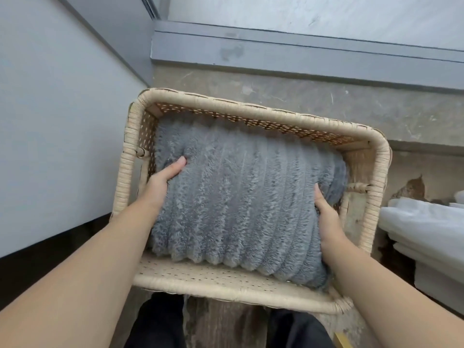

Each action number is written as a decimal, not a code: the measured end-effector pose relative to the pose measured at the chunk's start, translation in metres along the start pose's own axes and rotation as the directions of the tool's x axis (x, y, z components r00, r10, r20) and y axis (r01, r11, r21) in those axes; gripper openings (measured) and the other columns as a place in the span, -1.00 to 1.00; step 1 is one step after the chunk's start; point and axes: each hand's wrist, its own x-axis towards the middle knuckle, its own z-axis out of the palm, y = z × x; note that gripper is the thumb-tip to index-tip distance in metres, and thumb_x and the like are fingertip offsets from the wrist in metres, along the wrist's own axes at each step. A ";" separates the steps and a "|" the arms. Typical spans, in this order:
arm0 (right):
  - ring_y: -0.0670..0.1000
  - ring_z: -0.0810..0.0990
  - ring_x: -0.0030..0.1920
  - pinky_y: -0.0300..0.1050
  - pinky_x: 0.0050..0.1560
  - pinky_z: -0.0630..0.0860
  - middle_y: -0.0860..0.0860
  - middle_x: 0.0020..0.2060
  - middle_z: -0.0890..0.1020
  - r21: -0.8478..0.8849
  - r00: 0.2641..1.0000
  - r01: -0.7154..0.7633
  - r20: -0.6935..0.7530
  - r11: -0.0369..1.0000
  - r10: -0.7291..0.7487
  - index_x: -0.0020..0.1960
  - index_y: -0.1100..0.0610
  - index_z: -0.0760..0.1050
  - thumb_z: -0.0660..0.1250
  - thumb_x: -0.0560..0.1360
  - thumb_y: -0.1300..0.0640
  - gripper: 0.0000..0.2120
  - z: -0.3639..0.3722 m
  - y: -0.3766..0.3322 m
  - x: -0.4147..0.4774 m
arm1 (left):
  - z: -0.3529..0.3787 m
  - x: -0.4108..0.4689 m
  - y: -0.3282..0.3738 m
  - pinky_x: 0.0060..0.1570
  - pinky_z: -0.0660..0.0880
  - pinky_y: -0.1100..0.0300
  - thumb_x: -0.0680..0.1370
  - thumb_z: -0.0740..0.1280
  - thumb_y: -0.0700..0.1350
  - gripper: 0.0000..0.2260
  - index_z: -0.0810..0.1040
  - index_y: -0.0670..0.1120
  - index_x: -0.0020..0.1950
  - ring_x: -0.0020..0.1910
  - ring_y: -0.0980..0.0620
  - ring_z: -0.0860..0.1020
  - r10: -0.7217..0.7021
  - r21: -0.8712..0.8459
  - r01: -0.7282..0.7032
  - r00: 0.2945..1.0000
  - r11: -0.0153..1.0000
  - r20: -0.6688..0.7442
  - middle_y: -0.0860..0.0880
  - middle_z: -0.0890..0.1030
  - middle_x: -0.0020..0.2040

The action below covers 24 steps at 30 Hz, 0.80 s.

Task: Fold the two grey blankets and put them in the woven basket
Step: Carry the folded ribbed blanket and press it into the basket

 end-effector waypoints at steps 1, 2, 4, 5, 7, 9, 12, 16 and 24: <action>0.17 0.56 0.22 0.22 0.32 0.40 0.07 0.20 0.61 0.001 1.000 0.009 -0.017 1.000 -0.009 0.34 0.03 0.47 0.50 0.03 -0.35 -0.05 0.000 0.002 0.008 | 0.000 0.007 -0.003 -0.20 0.59 0.17 0.32 0.46 0.05 -0.79 0.74 -0.03 -0.15 -0.14 -0.02 0.70 -0.001 0.003 0.001 1.000 1.000 0.006 -0.03 0.72 -0.12; 0.17 0.56 0.22 0.21 0.32 0.40 0.06 0.20 0.61 -0.008 0.999 0.022 -0.040 1.000 -0.022 0.34 0.03 0.47 0.52 -0.05 -0.39 0.03 0.001 0.004 0.017 | -0.002 0.015 -0.008 -0.21 0.59 0.18 0.36 0.45 0.05 -0.81 0.74 -0.01 -0.15 -0.12 -0.01 0.69 0.002 0.004 -0.002 1.000 1.000 0.007 -0.03 0.72 -0.10; 0.14 0.52 0.27 0.18 0.35 0.37 0.03 0.25 0.58 -0.070 0.994 0.045 -0.094 0.997 -0.051 0.39 0.03 0.41 0.51 -0.17 -0.47 0.21 0.002 0.008 0.033 | -0.005 0.027 -0.017 -0.15 0.60 0.18 0.41 0.42 0.06 -0.82 0.74 0.01 -0.12 -0.09 -0.01 0.69 0.012 0.019 -0.011 1.000 1.000 -0.029 -0.02 0.72 -0.07; 0.12 0.49 0.30 0.17 0.37 0.35 0.01 0.28 0.55 -0.110 0.993 0.051 -0.104 0.993 -0.062 0.42 0.02 0.37 0.48 -0.20 -0.50 0.27 0.003 0.009 0.039 | -0.007 0.031 -0.022 -0.04 0.60 0.14 0.40 0.43 0.09 -0.78 0.73 0.00 -0.06 -0.05 -0.02 0.68 0.012 0.041 -0.009 0.997 0.999 -0.071 -0.02 0.71 -0.03; 0.12 0.44 0.35 0.16 0.41 0.30 0.00 0.33 0.50 -0.167 0.994 0.030 -0.095 0.985 -0.046 0.46 0.00 0.32 0.43 -0.21 -0.55 0.32 0.006 0.013 0.048 | -0.009 0.038 -0.029 0.23 0.49 0.01 0.32 0.47 0.19 -0.53 0.66 -0.03 0.13 0.09 -0.08 0.63 0.016 0.139 0.007 0.986 0.990 -0.163 -0.04 0.67 0.09; 0.13 0.44 0.35 0.16 0.41 0.30 0.02 0.34 0.50 -0.204 0.997 -0.003 -0.074 0.979 -0.013 0.46 0.00 0.32 0.39 -0.13 -0.56 0.26 0.010 0.015 0.051 | -0.007 0.038 -0.032 0.27 0.42 0.03 0.29 0.44 0.32 -0.37 0.60 -0.04 0.22 0.12 -0.06 0.58 0.075 0.304 0.012 0.958 0.952 -0.275 0.01 0.64 0.13; 0.14 0.45 0.34 0.14 0.40 0.32 0.04 0.34 0.50 -0.256 0.993 -0.010 -0.118 0.967 -0.021 0.46 0.05 0.32 0.31 0.17 -0.53 0.02 0.015 0.009 0.045 | 0.004 0.033 -0.028 0.09 0.35 0.16 0.36 0.35 0.37 -0.39 0.54 0.02 0.26 0.06 0.04 0.50 0.189 0.464 0.001 0.912 0.886 -0.364 0.11 0.57 0.09; 0.16 0.32 0.43 0.14 0.43 0.25 0.07 0.45 0.34 -0.318 0.938 0.045 -0.312 0.947 -0.150 0.52 0.09 0.14 0.27 0.42 -0.36 -0.15 0.021 0.000 0.022 | 0.023 0.019 -0.018 0.25 0.37 0.09 0.47 0.33 0.22 -0.44 0.41 -0.03 0.39 0.28 -0.08 0.47 0.271 0.506 -0.025 0.866 0.862 -0.420 0.02 0.52 0.30; 0.27 0.16 0.44 0.21 0.37 0.24 0.12 0.49 0.00 -0.767 0.881 -0.012 -0.312 0.642 -0.355 0.52 -0.13 -0.02 0.21 0.44 -0.33 -0.23 0.057 -0.003 -0.043 | 0.075 -0.027 0.000 0.39 0.16 -0.23 0.51 0.24 0.13 -0.41 0.11 0.12 0.50 0.43 -0.23 0.21 0.357 0.721 0.231 0.745 0.653 -0.563 -0.17 0.12 0.50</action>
